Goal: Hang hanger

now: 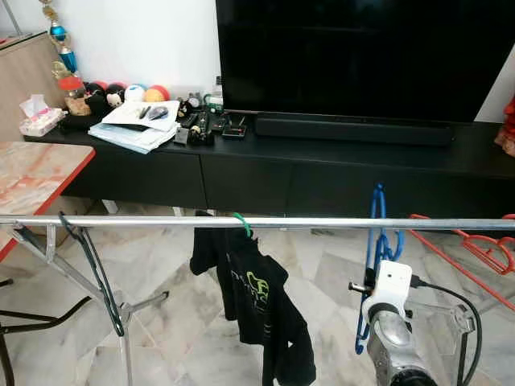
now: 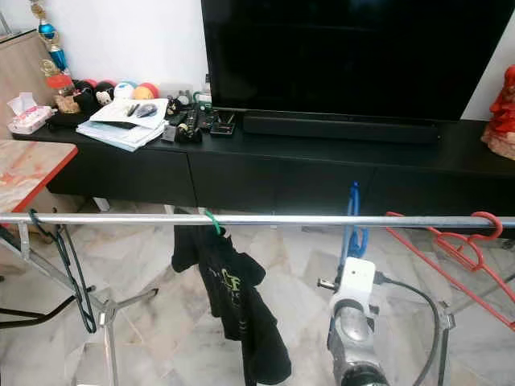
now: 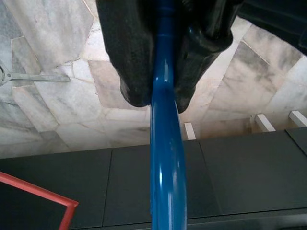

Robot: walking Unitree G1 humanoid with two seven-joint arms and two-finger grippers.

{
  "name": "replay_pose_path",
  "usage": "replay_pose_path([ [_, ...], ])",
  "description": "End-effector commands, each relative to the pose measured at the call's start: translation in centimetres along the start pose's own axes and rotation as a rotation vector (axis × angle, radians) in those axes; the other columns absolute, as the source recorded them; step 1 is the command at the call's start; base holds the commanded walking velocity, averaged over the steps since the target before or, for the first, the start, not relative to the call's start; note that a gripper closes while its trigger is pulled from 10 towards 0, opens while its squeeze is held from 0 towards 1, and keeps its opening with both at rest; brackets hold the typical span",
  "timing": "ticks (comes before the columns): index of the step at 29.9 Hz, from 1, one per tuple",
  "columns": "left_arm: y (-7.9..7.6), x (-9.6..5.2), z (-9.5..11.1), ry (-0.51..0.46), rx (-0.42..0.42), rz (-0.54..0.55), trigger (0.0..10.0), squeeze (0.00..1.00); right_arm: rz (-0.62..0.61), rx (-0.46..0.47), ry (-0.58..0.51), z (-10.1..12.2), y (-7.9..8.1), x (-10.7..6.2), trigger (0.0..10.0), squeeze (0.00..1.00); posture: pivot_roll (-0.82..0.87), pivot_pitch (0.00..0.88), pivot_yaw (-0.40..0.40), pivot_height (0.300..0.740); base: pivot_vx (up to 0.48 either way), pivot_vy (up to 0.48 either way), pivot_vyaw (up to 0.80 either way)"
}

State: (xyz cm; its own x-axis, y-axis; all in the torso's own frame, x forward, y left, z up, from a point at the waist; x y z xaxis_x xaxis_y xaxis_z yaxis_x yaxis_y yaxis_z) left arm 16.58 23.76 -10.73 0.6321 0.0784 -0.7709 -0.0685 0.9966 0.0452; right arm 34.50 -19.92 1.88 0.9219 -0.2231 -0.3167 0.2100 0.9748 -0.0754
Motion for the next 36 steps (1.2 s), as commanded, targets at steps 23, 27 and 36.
replay_pose_path([
  [23, -0.4, 0.0, -0.5, 0.025, 0.028, -0.023, 10.0, 0.0, 0.13, -0.115, 0.087, 3.4, 2.1, 1.8, 10.0, 0.0, 0.04, 0.057, 0.019, 0.74, 0.0, 0.0, 0.0],
  [27, -0.4, 0.0, -0.6, 0.03, 0.029, -0.027, 10.0, 0.0, 0.161, -0.115, 0.121, 3.2, 2.3, 1.8, 10.0, 0.0, 0.04, 0.054, 0.02, 0.74, 0.0, 0.0, 0.0],
  [36, -0.5, -0.1, -0.8, 0.044, 0.032, -0.039, 10.0, 0.0, 0.175, -0.1, 0.193, 2.3, 2.4, 1.7, 10.0, 0.0, 0.04, 0.054, 0.022, 0.74, 0.0, 0.0, 0.0],
])
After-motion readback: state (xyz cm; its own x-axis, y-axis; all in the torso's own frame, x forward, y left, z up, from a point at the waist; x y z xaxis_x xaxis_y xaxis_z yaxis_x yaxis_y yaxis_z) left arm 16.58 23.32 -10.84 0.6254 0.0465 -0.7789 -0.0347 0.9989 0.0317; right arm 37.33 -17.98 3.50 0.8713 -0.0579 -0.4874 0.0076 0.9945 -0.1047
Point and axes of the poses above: a point about 5 cm out from each wrist's last joint towards the gripper, its own x axis pointing out of the wrist towards the gripper, its own z axis along the axis of the wrist's last joint, y = z × x, the point moved 3 cm from there along x, pointing out of the wrist towards the gripper, and after that the axes turned 4 degrees about -x, right-handed, at the moved point
